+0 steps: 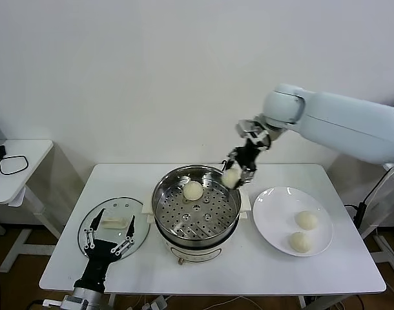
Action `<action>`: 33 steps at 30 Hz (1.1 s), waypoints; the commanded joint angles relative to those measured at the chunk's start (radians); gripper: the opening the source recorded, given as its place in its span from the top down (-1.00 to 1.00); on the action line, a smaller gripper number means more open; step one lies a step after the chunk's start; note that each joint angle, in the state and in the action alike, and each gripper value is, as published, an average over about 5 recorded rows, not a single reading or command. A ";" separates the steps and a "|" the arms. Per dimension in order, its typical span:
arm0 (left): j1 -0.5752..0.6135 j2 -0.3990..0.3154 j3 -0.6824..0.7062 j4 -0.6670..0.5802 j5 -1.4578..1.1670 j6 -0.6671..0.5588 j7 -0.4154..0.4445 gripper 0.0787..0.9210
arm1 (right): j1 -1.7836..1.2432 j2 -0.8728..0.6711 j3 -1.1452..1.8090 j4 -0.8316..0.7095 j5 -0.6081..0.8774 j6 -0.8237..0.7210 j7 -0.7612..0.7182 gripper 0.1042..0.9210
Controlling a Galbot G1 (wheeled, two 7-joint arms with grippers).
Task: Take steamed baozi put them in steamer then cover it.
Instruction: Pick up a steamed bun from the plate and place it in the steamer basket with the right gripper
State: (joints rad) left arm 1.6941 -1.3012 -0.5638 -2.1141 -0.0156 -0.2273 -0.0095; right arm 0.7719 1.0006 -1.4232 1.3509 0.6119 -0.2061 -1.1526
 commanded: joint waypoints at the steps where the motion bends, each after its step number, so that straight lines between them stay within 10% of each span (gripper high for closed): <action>1: -0.005 0.001 0.004 0.000 0.002 0.003 -0.001 -0.77 | 0.120 0.284 -0.112 0.035 0.191 -0.084 0.083 -0.36; 33: -0.001 -0.001 -0.015 0.006 -0.001 0.010 -0.022 -0.77 | -0.154 0.432 -0.143 -0.087 0.112 -0.164 0.339 -0.43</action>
State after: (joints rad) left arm 1.6923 -1.3028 -0.5790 -2.1076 -0.0165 -0.2254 -0.0305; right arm 0.6651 1.4089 -1.5637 1.2741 0.7335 -0.3577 -0.8653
